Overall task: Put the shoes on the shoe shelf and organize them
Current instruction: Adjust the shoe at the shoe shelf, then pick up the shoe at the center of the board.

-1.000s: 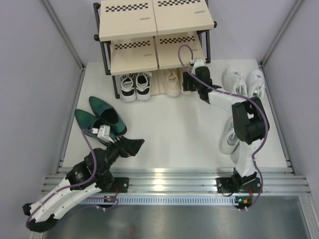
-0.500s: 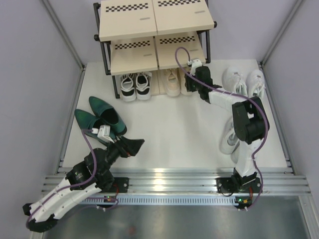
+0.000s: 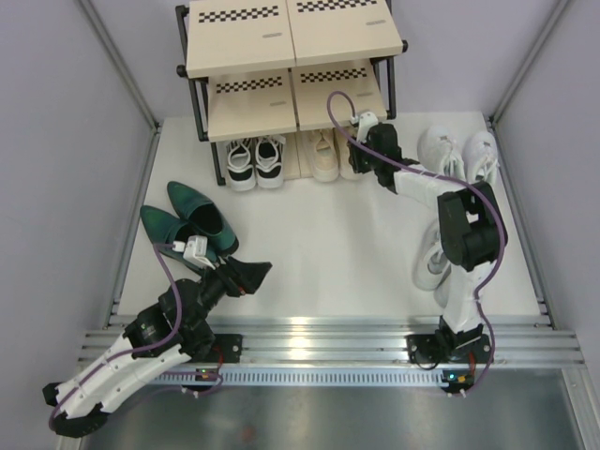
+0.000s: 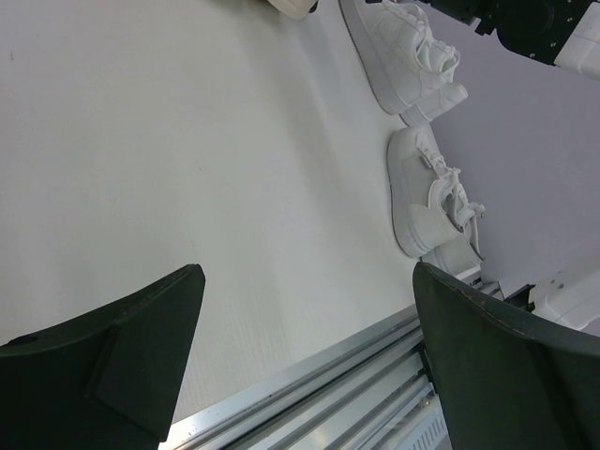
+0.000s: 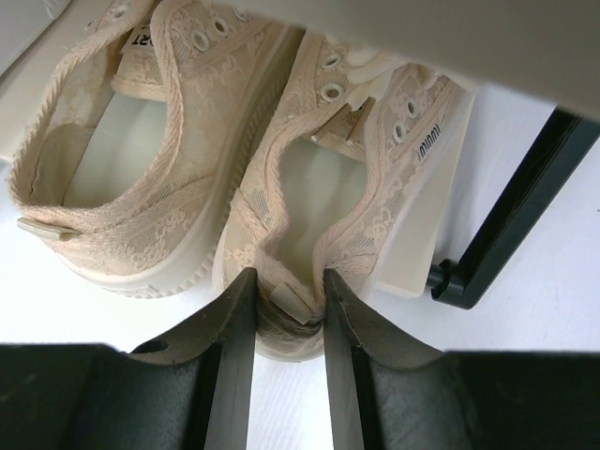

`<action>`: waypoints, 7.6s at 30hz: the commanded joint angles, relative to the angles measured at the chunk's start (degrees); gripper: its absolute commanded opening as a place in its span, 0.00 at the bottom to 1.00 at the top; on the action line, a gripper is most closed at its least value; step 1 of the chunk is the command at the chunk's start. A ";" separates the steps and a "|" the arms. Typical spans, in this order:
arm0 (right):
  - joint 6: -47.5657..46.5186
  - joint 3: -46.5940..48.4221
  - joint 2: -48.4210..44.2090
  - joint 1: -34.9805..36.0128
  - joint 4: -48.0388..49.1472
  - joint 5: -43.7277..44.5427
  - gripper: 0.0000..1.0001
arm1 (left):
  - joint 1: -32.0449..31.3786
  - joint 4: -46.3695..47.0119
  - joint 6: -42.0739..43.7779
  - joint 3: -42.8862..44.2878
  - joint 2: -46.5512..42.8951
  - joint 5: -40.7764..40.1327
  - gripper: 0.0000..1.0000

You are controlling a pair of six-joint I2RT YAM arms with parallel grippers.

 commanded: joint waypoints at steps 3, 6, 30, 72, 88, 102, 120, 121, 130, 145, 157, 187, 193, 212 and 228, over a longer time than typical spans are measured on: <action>-1.02 2.99 -2.03 0.28 -1.32 -5.17 0.29 | -0.01 0.49 -0.05 0.20 -0.66 0.43 0.98; -1.28 3.08 -2.20 0.28 -1.76 -5.43 0.30 | -0.01 0.49 0.03 0.28 -0.66 0.43 0.98; -11.96 -4.73 -23.44 0.11 -14.65 -6.73 0.91 | -0.01 -1.00 2.75 4.14 -0.40 -1.24 0.98; -29.58 -33.04 -69.35 -31.53 -42.36 -42.17 0.95 | 43.31 -22.99 1.70 38.87 54.80 -5.74 0.88; -30.55 -32.69 -69.62 -31.53 -43.68 -42.79 0.96 | 55.25 -16.48 2.06 35.10 62.19 -2.73 0.80; -31.52 -32.60 -69.18 -31.53 -44.47 -43.23 0.97 | 67.49 -10.94 3.81 24.46 62.18 8.33 0.60; -32.22 -32.95 -68.74 -31.71 -44.21 -42.61 0.98 | 71.00 -9.53 11.62 24.54 44.98 8.95 0.00; -32.13 -32.95 -68.56 -31.88 -44.12 -42.61 0.98 | 71.00 -9.53 12.33 24.80 40.34 9.91 0.00; -32.31 -33.30 -67.86 -32.24 -44.03 -44.28 0.99 | 70.83 -10.68 14.71 29.99 34.15 35.71 0.00; -27.30 -26.65 -67.27 -32.24 -43.58 -58.95 0.99 | 56.07 -9.09 20.86 30.52 28.17 61.50 0.00; 6.16 -15.73 -51.87 -17.24 -28.75 -54.67 0.99 | 43.69 -1.27 16.91 25.77 33.08 55.75 0.00; 35.54 -27.94 -50.81 -8.95 -16.54 -37.15 0.60 | -0.36 17.98 15.33 41.94 66.13 26.62 0.00; 36.77 -27.85 -49.58 -11.22 -11.52 -47.34 0.00 | -1.07 21.30 13.49 41.51 66.32 25.57 0.00; 54.95 -29.53 -51.26 -31.88 5.00 -63.62 0.00 | -1.07 41.88 9.71 12.69 35.90 27.31 0.91; 77.91 -30.31 -45.71 -32.06 24.70 -61.15 0.00 | -1.68 56.64 10.32 18.13 54.09 39.53 0.98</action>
